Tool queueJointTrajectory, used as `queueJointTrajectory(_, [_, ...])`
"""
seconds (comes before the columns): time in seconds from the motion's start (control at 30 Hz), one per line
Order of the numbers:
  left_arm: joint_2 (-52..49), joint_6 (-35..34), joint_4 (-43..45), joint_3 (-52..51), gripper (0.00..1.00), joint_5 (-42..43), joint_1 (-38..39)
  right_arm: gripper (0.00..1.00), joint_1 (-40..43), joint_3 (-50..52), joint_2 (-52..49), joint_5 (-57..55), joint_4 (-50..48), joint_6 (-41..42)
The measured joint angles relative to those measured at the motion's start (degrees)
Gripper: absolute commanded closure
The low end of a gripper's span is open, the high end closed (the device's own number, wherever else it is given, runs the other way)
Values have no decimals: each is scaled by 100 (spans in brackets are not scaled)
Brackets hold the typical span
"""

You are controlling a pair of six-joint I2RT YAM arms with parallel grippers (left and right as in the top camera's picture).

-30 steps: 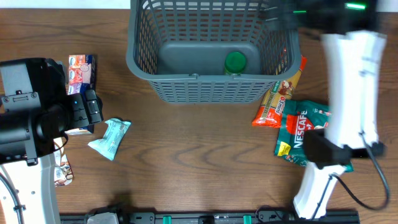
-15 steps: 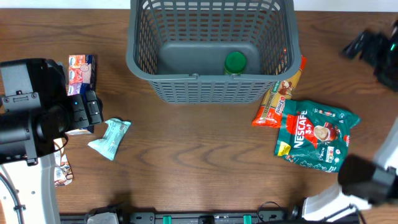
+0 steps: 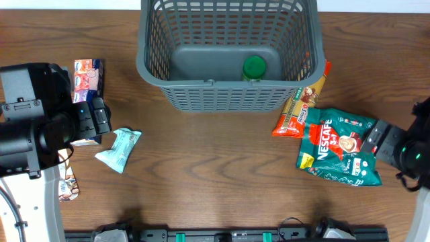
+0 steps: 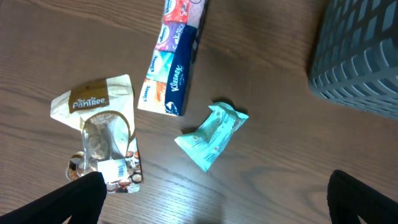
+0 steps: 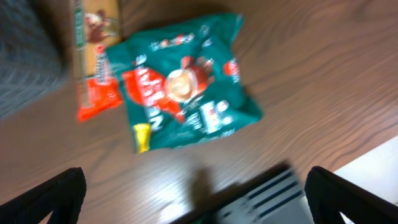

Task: Pack container
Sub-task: 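Move the right gripper back down to the green Nescafe bag, then grasp the green Nescafe bag with the right gripper and lift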

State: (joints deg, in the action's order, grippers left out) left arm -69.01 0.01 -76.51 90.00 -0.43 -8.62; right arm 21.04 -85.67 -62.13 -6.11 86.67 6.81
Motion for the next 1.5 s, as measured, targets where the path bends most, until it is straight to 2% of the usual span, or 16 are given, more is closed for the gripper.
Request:
queueJointTrajectory(0.17, [0,0,2,0,1,2,0,1,243,1121,-20,-85,-890,-627])
queueJointTrajectory(0.43, [0,0,2,0,1,2,0,1,918,2479,-1222,166,-2472,-791])
queueJointTrajectory(0.97, [0,0,0,0,1,2,0,1,970,3027,-2715,1143,-4693,-846])
queueJointTrajectory(1.23, [0,0,2,0,1,2,0,1,970,3309,-2968,1425,-5257,-839])
queueJointTrajectory(1.5, [0,-2,26,0,1,2,0,1,1047,3901,-3128,1668,-6614,-503])
